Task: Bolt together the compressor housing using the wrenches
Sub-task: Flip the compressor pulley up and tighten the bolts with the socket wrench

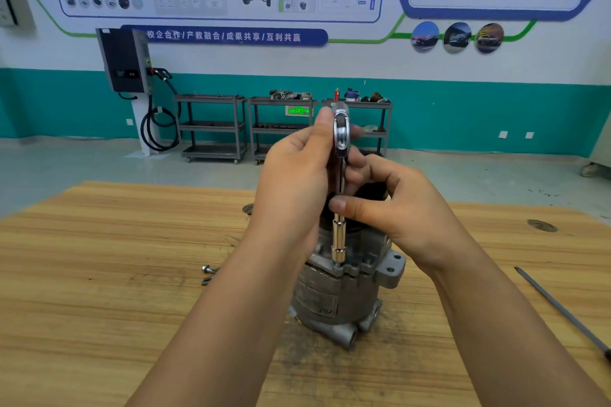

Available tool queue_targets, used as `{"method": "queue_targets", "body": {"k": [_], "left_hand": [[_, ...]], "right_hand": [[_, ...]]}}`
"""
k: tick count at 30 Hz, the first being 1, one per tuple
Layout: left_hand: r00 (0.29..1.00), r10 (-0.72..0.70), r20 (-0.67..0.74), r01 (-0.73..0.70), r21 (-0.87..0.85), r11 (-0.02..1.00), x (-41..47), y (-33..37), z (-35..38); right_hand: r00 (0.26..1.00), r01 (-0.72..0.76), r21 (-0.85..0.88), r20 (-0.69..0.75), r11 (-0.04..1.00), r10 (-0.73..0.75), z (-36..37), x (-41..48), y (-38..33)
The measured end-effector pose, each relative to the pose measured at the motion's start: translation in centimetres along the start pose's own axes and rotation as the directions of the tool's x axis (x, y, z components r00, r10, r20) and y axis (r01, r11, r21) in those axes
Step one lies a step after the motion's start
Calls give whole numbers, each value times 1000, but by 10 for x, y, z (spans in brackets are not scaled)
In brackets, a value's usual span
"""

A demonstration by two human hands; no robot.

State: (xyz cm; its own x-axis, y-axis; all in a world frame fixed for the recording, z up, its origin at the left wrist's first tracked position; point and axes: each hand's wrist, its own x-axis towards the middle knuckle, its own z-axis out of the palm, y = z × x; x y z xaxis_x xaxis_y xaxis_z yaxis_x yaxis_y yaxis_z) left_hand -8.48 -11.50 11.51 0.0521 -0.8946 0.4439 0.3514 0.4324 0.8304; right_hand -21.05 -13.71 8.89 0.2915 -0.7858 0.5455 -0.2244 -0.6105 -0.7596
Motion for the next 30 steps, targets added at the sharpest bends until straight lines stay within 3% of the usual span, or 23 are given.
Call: {"method": "queue_targets", "body": {"k": [4, 10, 17, 23, 30], "left_hand": [[991, 126, -48, -116, 162, 980, -2, -4, 1], [964, 263, 29, -260, 281, 924, -4, -7, 0], [949, 295, 110, -311, 476, 823, -3, -10, -1], [976, 168, 139, -216, 509, 833, 1, -3, -14], [983, 151, 107, -185, 547, 816, 1, -6, -19]], "right_hand": [[1000, 5, 36, 19, 999, -6, -1, 0, -2], [1000, 17, -1, 21, 1000, -17, 3, -1, -7], [992, 50, -31, 114, 998, -46, -5, -1, -8], [1000, -6, -9, 7, 1000, 6, -1, -1, -6], [999, -13, -44, -45, 999, 11, 6, -2, -7]]}}
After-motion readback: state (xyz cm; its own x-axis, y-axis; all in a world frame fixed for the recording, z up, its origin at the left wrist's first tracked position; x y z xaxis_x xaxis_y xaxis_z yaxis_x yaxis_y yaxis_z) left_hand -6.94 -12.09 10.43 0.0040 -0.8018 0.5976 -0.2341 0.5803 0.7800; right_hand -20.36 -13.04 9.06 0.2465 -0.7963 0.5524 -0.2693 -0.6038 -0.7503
